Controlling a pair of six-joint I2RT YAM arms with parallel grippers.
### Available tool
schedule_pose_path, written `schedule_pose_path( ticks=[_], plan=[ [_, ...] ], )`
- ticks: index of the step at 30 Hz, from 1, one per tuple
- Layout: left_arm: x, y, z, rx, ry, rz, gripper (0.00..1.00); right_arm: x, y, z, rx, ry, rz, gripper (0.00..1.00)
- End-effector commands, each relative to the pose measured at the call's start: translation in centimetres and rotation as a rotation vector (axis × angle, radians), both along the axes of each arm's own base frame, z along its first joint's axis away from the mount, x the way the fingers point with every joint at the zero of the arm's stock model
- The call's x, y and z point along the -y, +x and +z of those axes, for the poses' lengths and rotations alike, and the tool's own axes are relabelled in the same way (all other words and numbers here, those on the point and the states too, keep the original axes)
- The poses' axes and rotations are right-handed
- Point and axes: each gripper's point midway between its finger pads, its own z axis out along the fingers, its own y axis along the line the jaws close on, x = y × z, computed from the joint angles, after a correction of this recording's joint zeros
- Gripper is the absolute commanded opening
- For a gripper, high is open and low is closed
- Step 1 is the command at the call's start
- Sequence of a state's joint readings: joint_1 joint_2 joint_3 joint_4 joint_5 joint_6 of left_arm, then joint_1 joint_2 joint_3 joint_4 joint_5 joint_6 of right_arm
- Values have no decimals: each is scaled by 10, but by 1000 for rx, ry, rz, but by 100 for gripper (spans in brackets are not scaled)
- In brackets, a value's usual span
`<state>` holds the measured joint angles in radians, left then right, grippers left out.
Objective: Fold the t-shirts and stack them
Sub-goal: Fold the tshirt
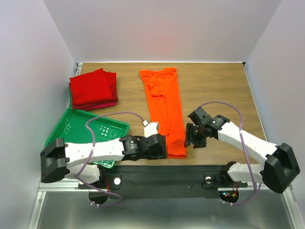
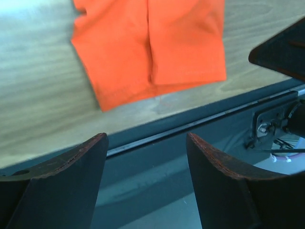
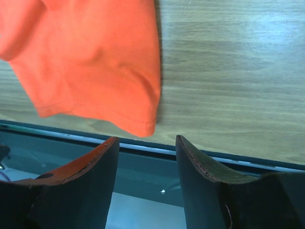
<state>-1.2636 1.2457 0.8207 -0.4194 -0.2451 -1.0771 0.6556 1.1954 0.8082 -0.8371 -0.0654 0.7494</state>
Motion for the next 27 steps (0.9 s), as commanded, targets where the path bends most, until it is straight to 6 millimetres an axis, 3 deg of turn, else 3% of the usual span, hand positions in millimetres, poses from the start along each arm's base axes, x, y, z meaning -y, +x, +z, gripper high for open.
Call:
schedule_pose_path(
  ticks=[1,6,9,14,27],
  plan=[
    [-10,0,-8,-19,-2,117,76,-5,7,1,-1,-18,31,57],
    [-10,6,-17,-15,93,130,76,-7,15,-6,-8,-52,74,57],
    [0,9,-18,-12,102,116,76,-8,19,-10,-11,-73,104,57],
    [3,14,-29,-19,171,119,76,-11,15,-18,-25,-57,137,56],
    [-5,15,-45,-61,221,142,66,-21,10,-14,-24,9,138,56]
  ],
)
